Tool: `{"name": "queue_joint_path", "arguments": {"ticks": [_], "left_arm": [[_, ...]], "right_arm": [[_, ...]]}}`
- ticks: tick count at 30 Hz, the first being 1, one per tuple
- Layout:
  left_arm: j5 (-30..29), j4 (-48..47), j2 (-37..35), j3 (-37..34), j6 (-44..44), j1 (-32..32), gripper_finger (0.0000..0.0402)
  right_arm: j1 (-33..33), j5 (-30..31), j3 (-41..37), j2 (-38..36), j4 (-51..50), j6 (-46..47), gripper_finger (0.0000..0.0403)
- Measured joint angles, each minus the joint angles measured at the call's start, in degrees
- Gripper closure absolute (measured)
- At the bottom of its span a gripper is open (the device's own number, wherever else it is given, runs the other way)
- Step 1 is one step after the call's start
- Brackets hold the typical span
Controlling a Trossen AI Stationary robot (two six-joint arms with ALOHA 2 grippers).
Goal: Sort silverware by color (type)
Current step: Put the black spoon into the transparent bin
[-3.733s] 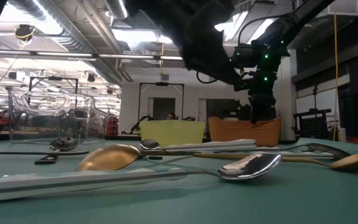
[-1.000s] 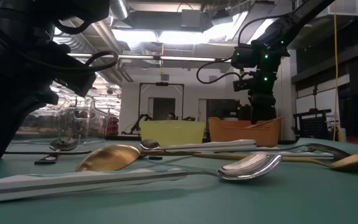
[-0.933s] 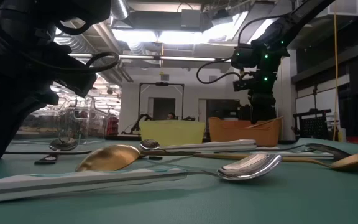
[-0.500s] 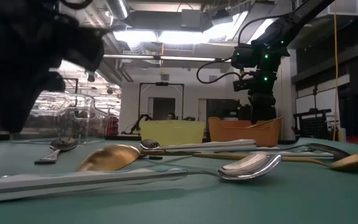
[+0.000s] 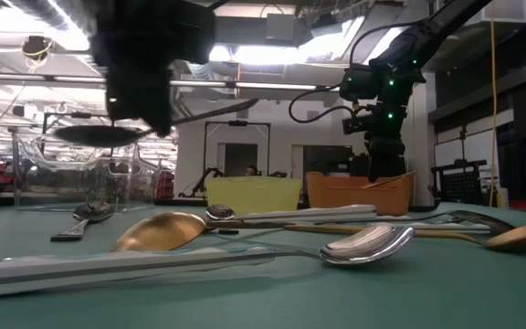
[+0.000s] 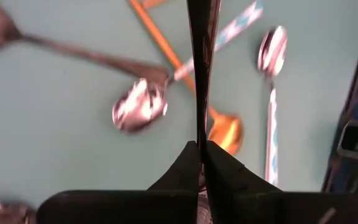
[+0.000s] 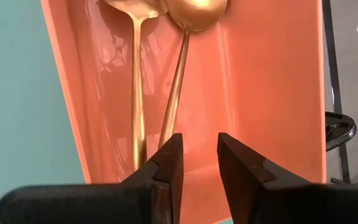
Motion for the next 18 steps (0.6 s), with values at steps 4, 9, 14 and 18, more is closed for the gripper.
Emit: {"name": "queue_joint_path", "arguments": {"ticks": [4,9,14,18], "left_arm": [[-2.2,2.3,0.0,0.0,0.7,2.4,0.0399],[-4.5,1.9,-2.2,0.0,1.7,5.4,0.0399],[-5.1,0.7,-6.7,0.0,2.6,8.7,0.0400],[-6.7,-2.0,-11.4,0.0,4.2,11.5,0.0400]], "right_arm": [[0.0,0.0,0.0,0.0,0.0,0.0,0.0315],[0.0,0.0,0.0,0.0,0.0,0.0,0.0315],[0.0,0.0,0.0,0.0,0.0,0.0,0.0315],[0.0,0.0,0.0,0.0,0.0,0.0,0.0315]]}}
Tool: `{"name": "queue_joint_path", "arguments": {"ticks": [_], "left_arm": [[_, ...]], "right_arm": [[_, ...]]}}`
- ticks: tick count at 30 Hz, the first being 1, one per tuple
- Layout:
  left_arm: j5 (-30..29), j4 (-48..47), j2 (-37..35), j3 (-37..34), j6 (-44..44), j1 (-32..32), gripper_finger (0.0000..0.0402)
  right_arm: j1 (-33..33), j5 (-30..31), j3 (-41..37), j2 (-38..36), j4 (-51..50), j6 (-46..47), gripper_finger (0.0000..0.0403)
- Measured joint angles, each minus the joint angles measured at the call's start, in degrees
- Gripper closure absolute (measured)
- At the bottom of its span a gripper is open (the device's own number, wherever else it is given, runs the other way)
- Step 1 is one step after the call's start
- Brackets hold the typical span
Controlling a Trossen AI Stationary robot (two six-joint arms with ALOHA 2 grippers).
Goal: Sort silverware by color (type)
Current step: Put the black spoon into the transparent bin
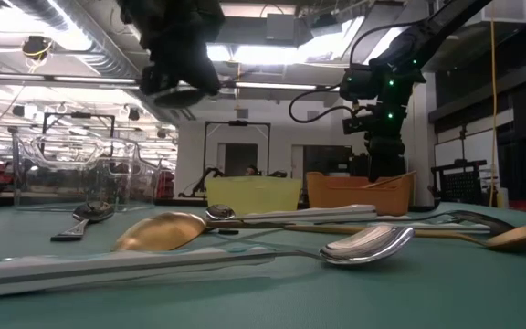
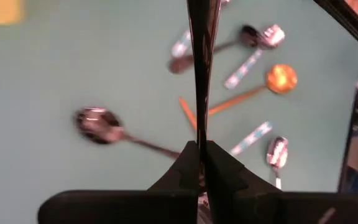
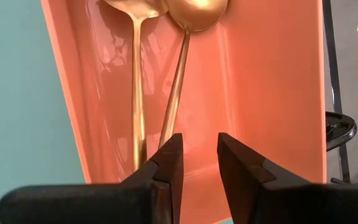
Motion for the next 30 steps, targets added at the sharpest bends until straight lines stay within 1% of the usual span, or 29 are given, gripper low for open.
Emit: {"name": "queue_joint_path", "arguments": {"ticks": [6,15,20,25,30], "left_arm": [[-3.5,-6.5,-7.1,0.0,0.7,3.8,0.0398],[-12.3,-19.3,-15.4,0.1,0.7,10.1,0.0399],[-13.9,-26.8,-17.4,0.1,0.7,13.9,0.0399],[-14.5,-32.1,-17.7,0.0,2.2,17.1,0.0398],[-15.4,-34.0,-17.7,-0.2,2.4,20.2,0.0398]], "right_arm": [[0.0,0.0,0.0,0.0,0.0,0.0,0.0315],[0.0,0.0,0.0,0.0,0.0,0.0,0.0315],[0.0,0.0,0.0,0.0,0.0,0.7,0.0315],[0.0,0.1,0.0,0.0,0.0,1.4,0.0315],[0.0,0.1,0.0,0.0,0.0,1.4,0.0315]]}}
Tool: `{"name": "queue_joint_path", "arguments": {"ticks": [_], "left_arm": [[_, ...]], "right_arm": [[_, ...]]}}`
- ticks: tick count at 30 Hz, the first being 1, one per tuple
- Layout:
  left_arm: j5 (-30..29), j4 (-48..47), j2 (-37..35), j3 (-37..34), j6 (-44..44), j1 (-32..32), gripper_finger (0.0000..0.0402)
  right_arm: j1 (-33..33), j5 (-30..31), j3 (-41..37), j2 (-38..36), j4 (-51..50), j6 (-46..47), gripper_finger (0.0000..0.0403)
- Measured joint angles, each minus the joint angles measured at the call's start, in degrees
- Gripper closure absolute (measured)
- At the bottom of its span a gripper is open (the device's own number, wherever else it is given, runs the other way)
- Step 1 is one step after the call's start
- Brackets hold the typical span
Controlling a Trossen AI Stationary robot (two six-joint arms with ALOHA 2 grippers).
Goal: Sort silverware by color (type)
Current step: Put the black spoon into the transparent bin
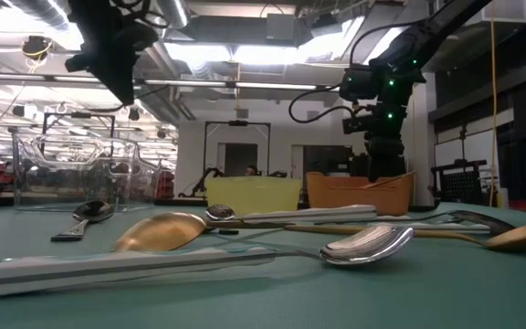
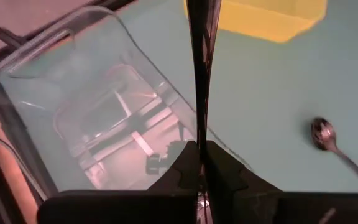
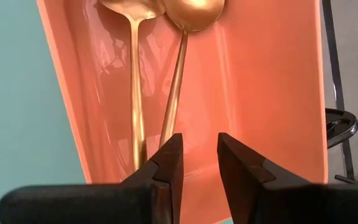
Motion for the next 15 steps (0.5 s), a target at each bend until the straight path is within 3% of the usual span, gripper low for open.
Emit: {"name": "queue_joint_path", "arguments": {"ticks": [15], "left_arm": [[0.1,10.7,0.0,-16.5,1.0,8.1,0.0398]], "right_arm": [[0.0,0.0,0.0,0.0,0.0,0.1,0.0315]]}}
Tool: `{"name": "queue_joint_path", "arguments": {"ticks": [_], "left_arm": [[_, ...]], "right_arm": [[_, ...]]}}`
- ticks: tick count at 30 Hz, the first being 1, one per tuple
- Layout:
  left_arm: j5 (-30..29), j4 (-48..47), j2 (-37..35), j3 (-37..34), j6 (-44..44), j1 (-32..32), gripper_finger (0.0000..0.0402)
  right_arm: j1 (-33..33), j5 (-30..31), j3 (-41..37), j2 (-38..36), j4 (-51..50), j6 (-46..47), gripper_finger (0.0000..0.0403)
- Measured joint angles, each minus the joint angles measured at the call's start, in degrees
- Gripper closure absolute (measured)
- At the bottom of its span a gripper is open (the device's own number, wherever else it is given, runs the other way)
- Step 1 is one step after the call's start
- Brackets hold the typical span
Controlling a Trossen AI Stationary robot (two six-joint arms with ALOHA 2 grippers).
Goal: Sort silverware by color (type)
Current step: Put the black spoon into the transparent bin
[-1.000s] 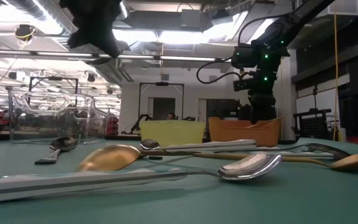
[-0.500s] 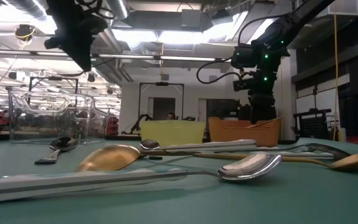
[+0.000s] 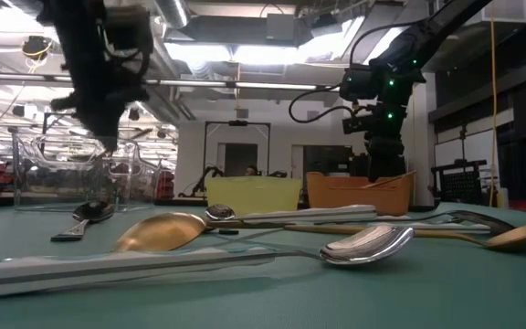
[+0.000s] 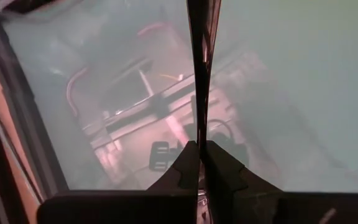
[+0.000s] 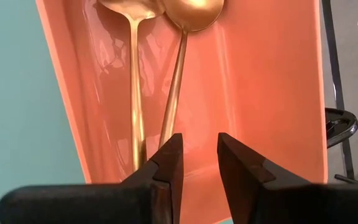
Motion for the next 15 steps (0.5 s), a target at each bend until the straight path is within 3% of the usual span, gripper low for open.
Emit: {"name": "queue_joint_path", "arguments": {"ticks": [15], "left_arm": [[1.8,13.4,0.0,-12.4,0.0,5.2,0.0398]], "right_arm": [[0.0,-0.1,0.0,0.0,0.0,0.0,0.0315]]}}
